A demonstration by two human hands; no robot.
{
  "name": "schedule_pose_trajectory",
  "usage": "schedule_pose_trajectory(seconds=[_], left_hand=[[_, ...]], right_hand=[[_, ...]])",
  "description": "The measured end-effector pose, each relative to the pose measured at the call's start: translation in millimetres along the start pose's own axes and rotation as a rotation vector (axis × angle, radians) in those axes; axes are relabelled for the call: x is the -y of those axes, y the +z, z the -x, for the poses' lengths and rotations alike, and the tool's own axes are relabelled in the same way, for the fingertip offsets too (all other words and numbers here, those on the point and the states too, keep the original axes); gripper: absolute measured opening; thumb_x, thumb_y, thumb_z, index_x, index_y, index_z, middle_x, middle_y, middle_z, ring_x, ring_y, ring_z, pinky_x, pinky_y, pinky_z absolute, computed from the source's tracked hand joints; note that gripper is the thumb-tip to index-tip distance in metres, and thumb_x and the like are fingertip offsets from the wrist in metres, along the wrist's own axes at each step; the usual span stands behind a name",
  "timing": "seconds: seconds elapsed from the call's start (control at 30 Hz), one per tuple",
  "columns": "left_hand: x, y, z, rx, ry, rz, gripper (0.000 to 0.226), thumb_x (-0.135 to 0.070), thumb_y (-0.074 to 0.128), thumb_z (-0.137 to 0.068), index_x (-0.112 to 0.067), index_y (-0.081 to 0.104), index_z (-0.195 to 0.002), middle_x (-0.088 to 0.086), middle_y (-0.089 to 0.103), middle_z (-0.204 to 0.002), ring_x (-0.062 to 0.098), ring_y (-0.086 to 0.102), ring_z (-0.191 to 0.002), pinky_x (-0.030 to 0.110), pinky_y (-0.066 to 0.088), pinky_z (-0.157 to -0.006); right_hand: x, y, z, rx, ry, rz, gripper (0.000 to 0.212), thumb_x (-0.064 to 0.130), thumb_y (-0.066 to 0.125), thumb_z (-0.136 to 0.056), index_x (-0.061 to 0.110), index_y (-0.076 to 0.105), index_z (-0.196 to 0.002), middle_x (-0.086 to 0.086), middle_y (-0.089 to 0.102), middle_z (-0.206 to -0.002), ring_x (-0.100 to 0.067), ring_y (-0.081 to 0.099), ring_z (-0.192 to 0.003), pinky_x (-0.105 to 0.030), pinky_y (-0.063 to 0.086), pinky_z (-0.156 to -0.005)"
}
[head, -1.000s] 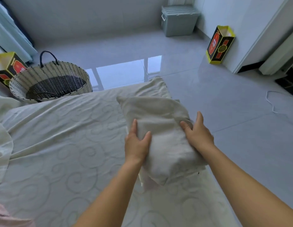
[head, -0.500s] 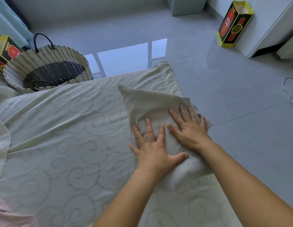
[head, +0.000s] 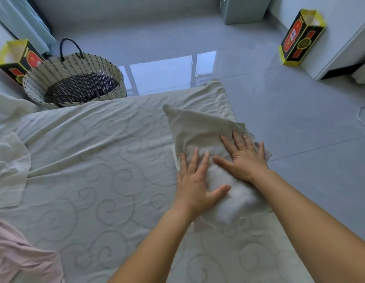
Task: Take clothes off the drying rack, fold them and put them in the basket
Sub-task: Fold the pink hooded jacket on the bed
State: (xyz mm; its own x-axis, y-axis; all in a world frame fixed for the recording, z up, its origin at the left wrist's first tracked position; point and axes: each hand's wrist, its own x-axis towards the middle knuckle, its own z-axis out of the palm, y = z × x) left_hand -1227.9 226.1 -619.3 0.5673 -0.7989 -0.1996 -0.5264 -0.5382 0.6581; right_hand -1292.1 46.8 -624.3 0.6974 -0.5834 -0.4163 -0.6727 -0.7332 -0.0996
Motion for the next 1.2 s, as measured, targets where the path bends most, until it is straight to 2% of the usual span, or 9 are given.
schedule_pose_trajectory(seconds=[0.13, 0.27, 0.37, 0.43, 0.57, 0.63, 0.73, 1.03, 1.2], left_hand=[[46, -5, 72, 0.001, 0.051, 0.114, 0.089, -0.093, 0.022, -0.065, -0.053, -0.005, -0.141, -0.021, -0.013, -0.155, 0.007, -0.021, -0.144, 0.026, -0.005, -0.116], [124, 9, 162, 0.032, -0.139, 0.059, 0.088, -0.095, 0.010, -0.065, -0.057, -0.016, -0.140, -0.016, -0.012, -0.157, 0.007, -0.016, -0.145, 0.031, 0.001, -0.120], [196, 5, 240, 0.024, -0.321, 0.004, 0.079, -0.095, 0.004, -0.063, -0.063, -0.035, -0.124, -0.010, -0.011, -0.157, 0.009, -0.012, -0.146, 0.022, -0.002, -0.117], [240, -6, 292, -0.029, -0.410, 0.010, 0.075, -0.090, 0.013, -0.073, -0.063, -0.029, -0.130, -0.004, 0.002, -0.159, 0.010, -0.003, -0.147, 0.019, 0.000, -0.116], [308, -52, 368, -0.115, -0.544, -0.004, 0.093, -0.086, 0.015, -0.078, -0.032, -0.001, -0.152, 0.003, 0.008, -0.157, 0.022, 0.013, -0.147, 0.015, 0.002, -0.114], [332, -83, 393, -0.129, -0.669, -0.003, 0.117, -0.095, -0.002, -0.061, -0.021, -0.002, -0.152, -0.002, -0.006, -0.156, 0.018, 0.002, -0.148, 0.014, -0.004, -0.112], [370, -122, 425, -0.218, -0.800, 0.030, 0.119, -0.091, 0.008, -0.059, -0.019, 0.002, -0.153, -0.001, -0.003, -0.160, 0.015, -0.004, -0.148, 0.023, 0.002, -0.115], [492, -190, 509, -0.306, -0.904, 0.023, 0.099, -0.073, 0.016, -0.073, -0.018, 0.001, -0.153, 0.002, -0.005, -0.161, 0.016, -0.006, -0.148, 0.030, 0.004, -0.118], [535, -212, 542, -0.334, -0.919, -0.031, 0.102, -0.072, 0.008, -0.067, -0.018, 0.003, -0.153, 0.002, -0.004, -0.161, 0.018, -0.004, -0.148, 0.031, 0.004, -0.118]], right_hand=[[9, -20, 7, 0.013, 0.067, 0.108, 0.077, 0.081, 0.015, -0.082, 0.049, -0.009, -0.147, 0.001, -0.009, -0.162, -0.025, -0.005, -0.148, -0.060, -0.009, -0.113], [45, -31, 35, -0.125, 0.077, -0.070, 0.070, 0.071, 0.024, -0.089, 0.044, 0.004, -0.150, -0.006, 0.004, -0.162, -0.024, 0.002, -0.148, -0.063, -0.001, -0.113], [112, -11, 76, -0.438, -0.175, -0.143, 0.071, 0.066, 0.026, -0.087, 0.030, 0.035, -0.147, -0.017, 0.028, -0.154, -0.033, 0.024, -0.143, -0.063, 0.006, -0.111], [164, 15, 105, -0.472, -0.320, -0.169, 0.066, 0.057, 0.030, -0.087, 0.021, 0.046, -0.140, -0.022, 0.041, -0.145, -0.039, 0.037, -0.135, -0.064, 0.016, -0.108], [262, 97, 154, -0.191, -0.436, -0.086, 0.062, 0.064, 0.014, -0.093, 0.030, 0.041, -0.138, -0.018, 0.049, -0.140, -0.038, 0.049, -0.127, -0.062, 0.028, -0.104], [310, 138, 174, -0.025, -0.462, -0.056, 0.064, 0.066, 0.008, -0.093, 0.033, 0.043, -0.135, -0.016, 0.054, -0.136, -0.037, 0.054, -0.122, -0.063, 0.031, -0.101], [379, 184, 193, 0.143, -0.502, 0.024, 0.069, 0.068, 0.007, -0.093, 0.032, 0.053, -0.130, -0.015, 0.059, -0.131, -0.035, 0.059, -0.117, -0.063, 0.036, -0.098], [545, 232, 210, 0.210, -0.614, 0.182, 0.062, 0.065, 0.029, -0.093, 0.042, 0.016, -0.150, 0.002, 0.009, -0.161, -0.023, 0.010, -0.148, -0.050, -0.002, -0.118], [624, 241, 205, 0.253, -0.611, 0.148, 0.065, 0.056, 0.039, -0.095, 0.038, 0.012, -0.151, 0.002, 0.016, -0.160, -0.024, 0.021, -0.145, -0.052, 0.001, -0.118]])
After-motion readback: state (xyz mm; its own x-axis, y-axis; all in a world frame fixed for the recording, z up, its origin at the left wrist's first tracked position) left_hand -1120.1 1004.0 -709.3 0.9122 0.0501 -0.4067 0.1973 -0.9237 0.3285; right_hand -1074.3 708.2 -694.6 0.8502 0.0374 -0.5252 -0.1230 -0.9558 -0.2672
